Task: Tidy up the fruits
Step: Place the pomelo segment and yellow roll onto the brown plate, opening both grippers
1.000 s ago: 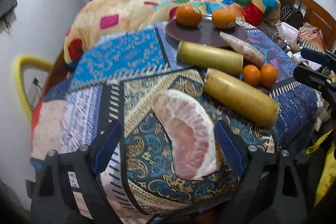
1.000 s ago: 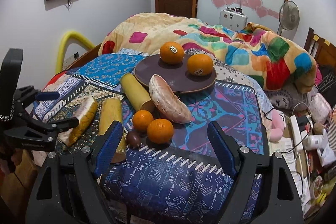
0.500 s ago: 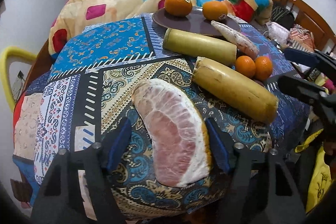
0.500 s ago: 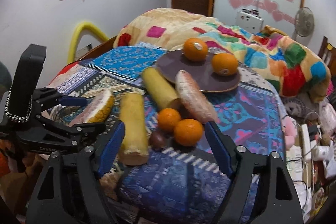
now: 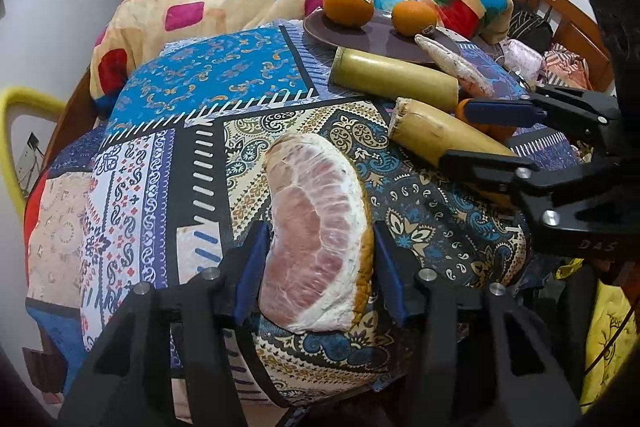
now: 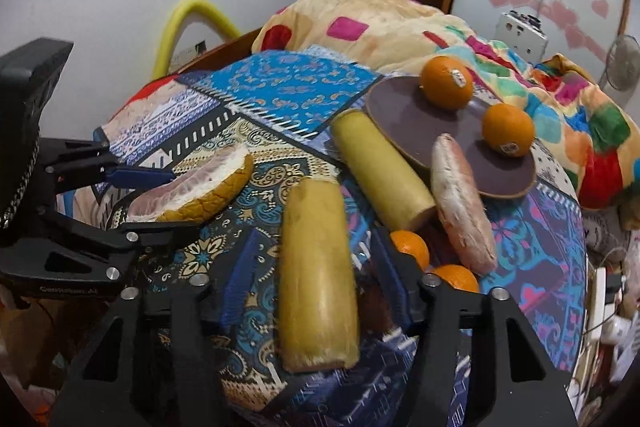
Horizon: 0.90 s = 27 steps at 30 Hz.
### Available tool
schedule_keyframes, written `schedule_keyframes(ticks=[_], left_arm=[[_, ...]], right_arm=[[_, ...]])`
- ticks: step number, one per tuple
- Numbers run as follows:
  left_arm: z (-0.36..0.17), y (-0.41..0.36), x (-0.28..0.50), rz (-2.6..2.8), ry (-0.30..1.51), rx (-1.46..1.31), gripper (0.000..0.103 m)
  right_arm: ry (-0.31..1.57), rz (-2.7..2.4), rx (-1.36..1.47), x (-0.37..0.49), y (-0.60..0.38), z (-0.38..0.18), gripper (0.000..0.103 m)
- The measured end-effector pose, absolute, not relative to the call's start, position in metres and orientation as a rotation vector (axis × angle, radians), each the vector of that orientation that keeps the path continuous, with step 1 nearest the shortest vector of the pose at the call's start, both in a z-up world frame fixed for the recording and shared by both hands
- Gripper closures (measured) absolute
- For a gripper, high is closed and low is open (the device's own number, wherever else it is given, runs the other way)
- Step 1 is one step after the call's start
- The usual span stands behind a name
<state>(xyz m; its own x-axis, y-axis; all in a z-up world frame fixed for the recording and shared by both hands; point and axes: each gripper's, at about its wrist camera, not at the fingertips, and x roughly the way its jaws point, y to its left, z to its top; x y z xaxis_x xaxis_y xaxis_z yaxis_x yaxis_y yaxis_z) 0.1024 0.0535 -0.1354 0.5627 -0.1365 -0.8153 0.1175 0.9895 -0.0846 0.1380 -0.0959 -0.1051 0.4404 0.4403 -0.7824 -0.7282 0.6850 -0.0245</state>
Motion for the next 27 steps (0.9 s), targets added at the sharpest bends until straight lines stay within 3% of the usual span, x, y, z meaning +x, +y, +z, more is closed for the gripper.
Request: schedule_keyframes(ticks=[7,27], left_arm=[[-0.137,0.057,0.109,-0.162,0.951,-0.035,0.05],[-0.116,0.055,0.115,-0.083,0.865,-0.033,0.053]], right_arm=[[0.921,0.747,-0.413,0.149,-0.089,-0.115,0.064],[0.775,0.731,-0.276,0.137,-0.117,-0.071,0.068]])
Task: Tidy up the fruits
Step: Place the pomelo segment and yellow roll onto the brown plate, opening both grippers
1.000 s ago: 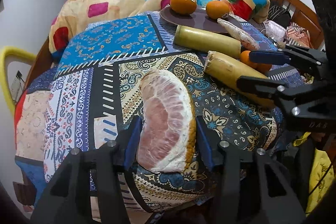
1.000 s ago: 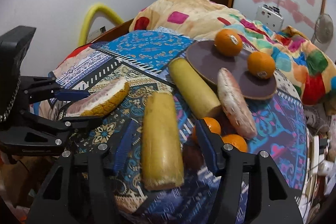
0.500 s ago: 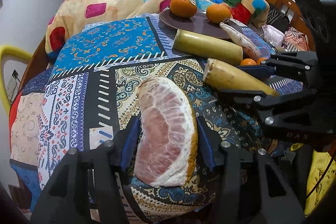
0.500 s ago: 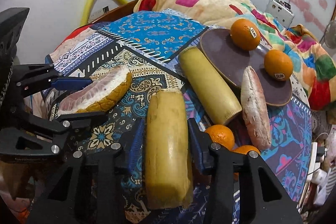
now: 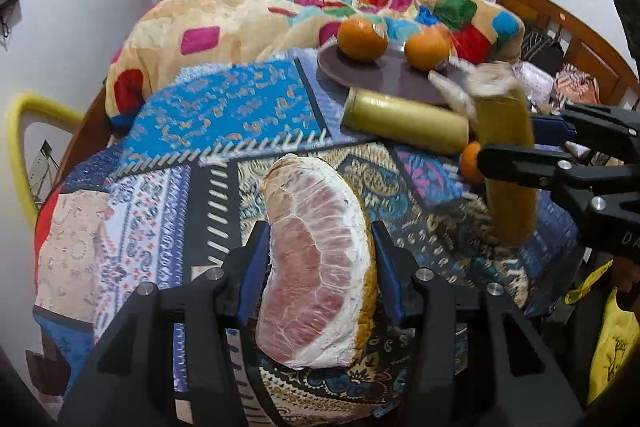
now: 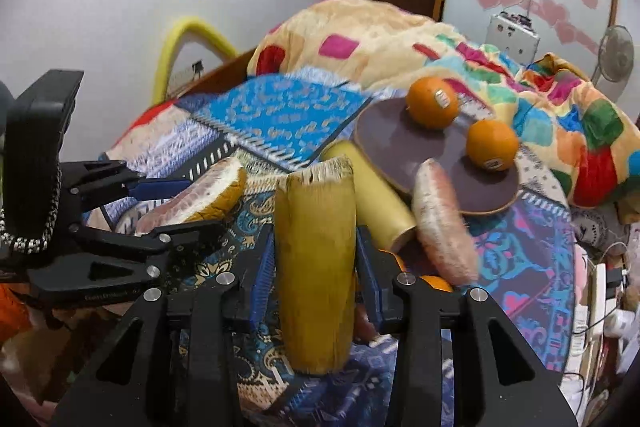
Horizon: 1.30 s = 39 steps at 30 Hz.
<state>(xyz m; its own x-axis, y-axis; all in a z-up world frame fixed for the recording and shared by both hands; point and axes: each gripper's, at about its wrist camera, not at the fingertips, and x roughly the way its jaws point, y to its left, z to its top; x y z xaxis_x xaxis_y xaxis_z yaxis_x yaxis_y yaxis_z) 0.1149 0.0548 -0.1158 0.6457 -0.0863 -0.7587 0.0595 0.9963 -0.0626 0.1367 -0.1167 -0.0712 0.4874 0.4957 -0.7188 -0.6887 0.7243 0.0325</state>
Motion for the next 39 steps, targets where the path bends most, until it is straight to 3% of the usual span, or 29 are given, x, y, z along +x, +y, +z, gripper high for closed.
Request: schedule_keyframes(ticks=[18,39], left_arm=[[-0.034,0.037,0.12,-0.076,0.668,-0.027,0.053],[-0.04,0.017,0.198,-0.098,0.666,0.009,0.053]], right_arm=[[0.594,0.607,-0.208,0.147,-0.168,-0.003,0.068],[0.624,0.576,-0.192,0.218,-0.175,-0.029,0.068]])
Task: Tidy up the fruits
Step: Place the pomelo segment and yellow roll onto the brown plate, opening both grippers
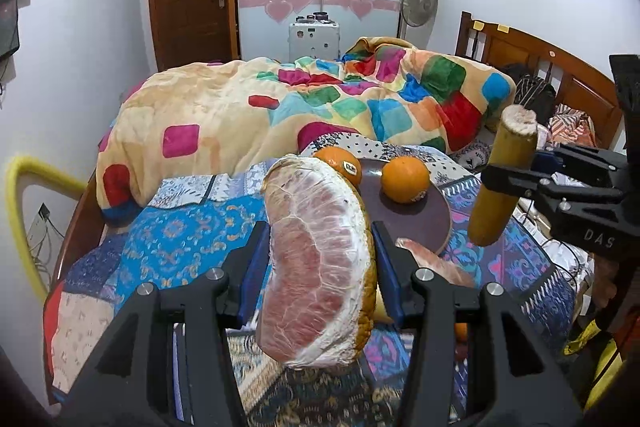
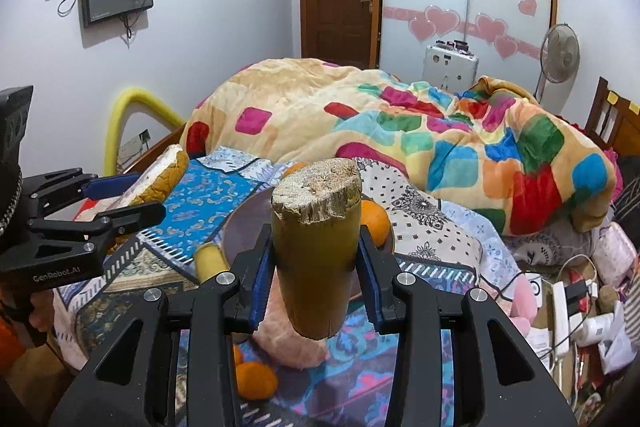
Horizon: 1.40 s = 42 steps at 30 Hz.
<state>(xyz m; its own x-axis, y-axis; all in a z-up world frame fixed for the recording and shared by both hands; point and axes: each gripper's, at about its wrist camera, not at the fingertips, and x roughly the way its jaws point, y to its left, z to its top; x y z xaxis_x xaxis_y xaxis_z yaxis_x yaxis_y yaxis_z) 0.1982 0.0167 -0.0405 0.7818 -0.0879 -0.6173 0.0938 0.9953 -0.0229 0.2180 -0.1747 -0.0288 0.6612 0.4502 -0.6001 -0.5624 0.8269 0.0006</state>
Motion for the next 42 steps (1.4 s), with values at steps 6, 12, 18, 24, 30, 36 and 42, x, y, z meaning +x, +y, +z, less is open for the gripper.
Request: schedule_keyframes(ticks=[6,12,18,24,30,36,42], left_arm=[[-0.052,0.014,0.23,-0.1,0.682,0.017,0.053],[-0.065,0.009,0.255,-0.108,0.692,0.023,0.053],[-0.082,0.007,0.278,-0.113,0.729,0.026,0.053],[-0.092,0.006,0.296,-0.116,0.758,0.026,0.053],[-0.103,0.004,0.313,-0.116,0.802,0.019,0.053],[-0.109,0.004,0.319,-0.123,0.826,0.012,0.053],[-0.095,0.004,0.312,-0.128,0.791,0.012,0.053]], right_arm=[[0.66,0.602,-0.214,0.238,-0.164,-0.043,0.068],[0.712,0.633,-0.214,0.257,-0.151,-0.058,0.068],[0.735,0.644,-0.192,0.277,-0.144,-0.071,0.068],[0.747,0.653,-0.158,0.293,-0.138,-0.075,0.068],[0.743,0.631,-0.151,0.303,-0.134,-0.08,0.066],[0.715,0.629,-0.164,0.302,-0.135,-0.078,0.066],[0.697,0.624,-0.155,0.294,-0.145,-0.067,0.066]])
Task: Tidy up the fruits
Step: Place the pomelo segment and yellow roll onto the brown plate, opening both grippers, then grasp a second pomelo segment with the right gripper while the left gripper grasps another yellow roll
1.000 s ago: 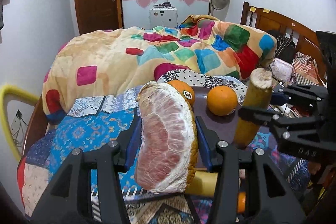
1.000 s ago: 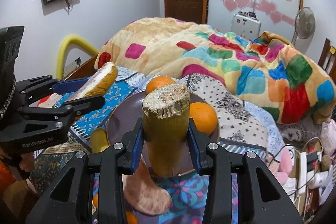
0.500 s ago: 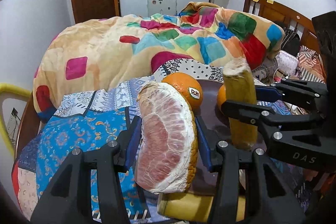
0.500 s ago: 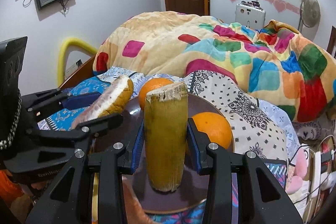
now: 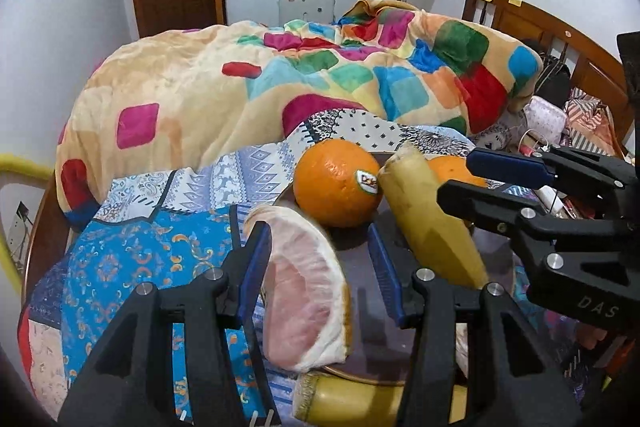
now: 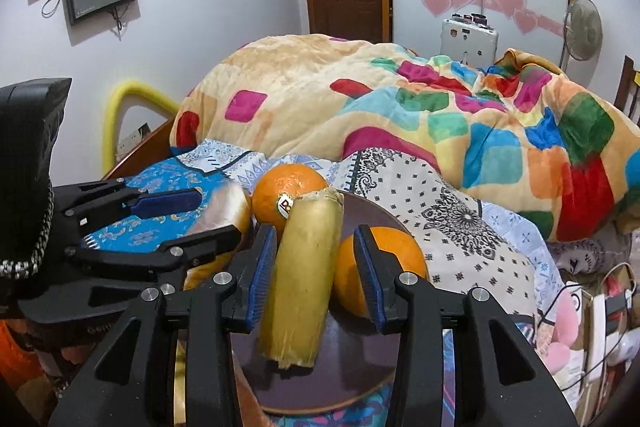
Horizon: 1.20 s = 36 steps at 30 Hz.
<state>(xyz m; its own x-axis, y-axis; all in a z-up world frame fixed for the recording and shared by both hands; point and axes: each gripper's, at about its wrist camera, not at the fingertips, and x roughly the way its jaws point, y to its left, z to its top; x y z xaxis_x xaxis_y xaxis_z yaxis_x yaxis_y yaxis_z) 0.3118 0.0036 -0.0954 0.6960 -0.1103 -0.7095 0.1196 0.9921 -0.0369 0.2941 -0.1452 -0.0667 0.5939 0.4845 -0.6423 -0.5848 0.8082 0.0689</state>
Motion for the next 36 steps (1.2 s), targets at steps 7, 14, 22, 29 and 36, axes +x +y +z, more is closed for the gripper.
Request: schedule_keyframes(ticks=[7,14,22,29,36], left_arm=[[-0.084,0.007,0.289,-0.113,0.789,0.02,0.053],[-0.077,0.01,0.255,-0.105,0.79,0.037,0.051],[-0.082,0.012,0.226,-0.107,0.808,0.04,0.043],[-0.091,0.005,0.209,-0.108,0.817,0.076,0.036],[-0.099,-0.007,0.202,-0.129,0.833,0.096,0.031]], right_arm=[[0.677,0.62,-0.18,0.27,-0.155,-0.059,0.066],[0.678,0.635,-0.191,0.239,-0.164,-0.062,0.06],[0.738,0.657,-0.211,0.218,-0.168,-0.088,0.055],[0.785,0.674,-0.227,0.21,-0.168,-0.106,0.05],[0.824,0.697,-0.209,0.216,-0.169,-0.116,0.05]])
